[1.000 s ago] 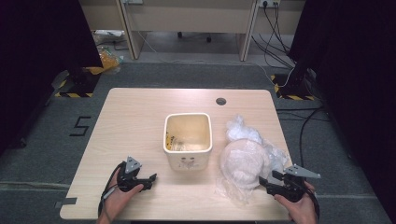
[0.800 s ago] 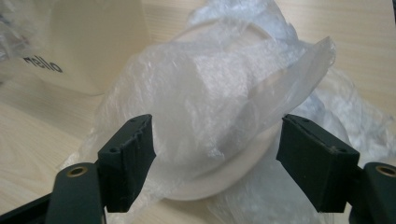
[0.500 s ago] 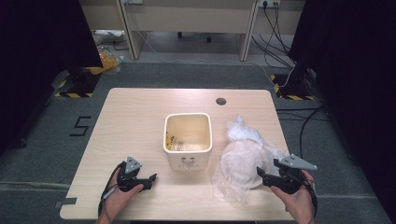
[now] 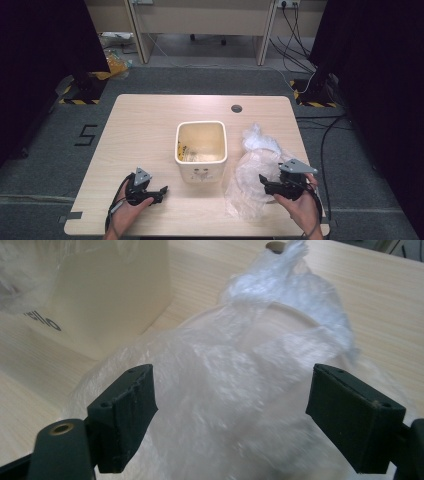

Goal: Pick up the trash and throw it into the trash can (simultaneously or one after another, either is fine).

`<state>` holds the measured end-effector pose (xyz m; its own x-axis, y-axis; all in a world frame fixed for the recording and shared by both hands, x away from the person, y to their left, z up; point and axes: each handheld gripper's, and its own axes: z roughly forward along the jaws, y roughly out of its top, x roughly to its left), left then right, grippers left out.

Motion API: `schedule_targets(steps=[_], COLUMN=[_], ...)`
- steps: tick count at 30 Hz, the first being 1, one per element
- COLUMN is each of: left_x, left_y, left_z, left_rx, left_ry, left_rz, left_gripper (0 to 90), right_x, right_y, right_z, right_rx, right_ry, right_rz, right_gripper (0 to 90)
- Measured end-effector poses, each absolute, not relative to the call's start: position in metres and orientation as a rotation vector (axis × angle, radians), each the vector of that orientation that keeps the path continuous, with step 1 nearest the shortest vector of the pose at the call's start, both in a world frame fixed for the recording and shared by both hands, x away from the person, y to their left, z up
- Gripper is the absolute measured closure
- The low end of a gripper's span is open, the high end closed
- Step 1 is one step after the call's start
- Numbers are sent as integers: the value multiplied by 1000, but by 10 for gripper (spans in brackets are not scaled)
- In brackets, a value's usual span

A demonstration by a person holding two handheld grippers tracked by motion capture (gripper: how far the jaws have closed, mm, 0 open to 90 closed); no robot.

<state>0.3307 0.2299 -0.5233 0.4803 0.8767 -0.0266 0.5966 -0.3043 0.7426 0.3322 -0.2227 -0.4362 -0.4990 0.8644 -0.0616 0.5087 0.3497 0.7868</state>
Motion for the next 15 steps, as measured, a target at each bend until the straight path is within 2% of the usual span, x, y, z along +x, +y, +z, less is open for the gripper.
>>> schedule_targets(steps=[6,15], left_x=[331,331], left_y=[230,230], left_z=[-523,-523], left_rx=[2023,2023], left_ry=[1215,1214], left_rz=[508,509], left_gripper=[148,148], right_x=[337,337], right_y=[-204,-210], right_z=[-448,-468], right_rx=[1167,1218], right_ry=[2156,2135], right_rz=[857,708], right_gripper=[171,162])
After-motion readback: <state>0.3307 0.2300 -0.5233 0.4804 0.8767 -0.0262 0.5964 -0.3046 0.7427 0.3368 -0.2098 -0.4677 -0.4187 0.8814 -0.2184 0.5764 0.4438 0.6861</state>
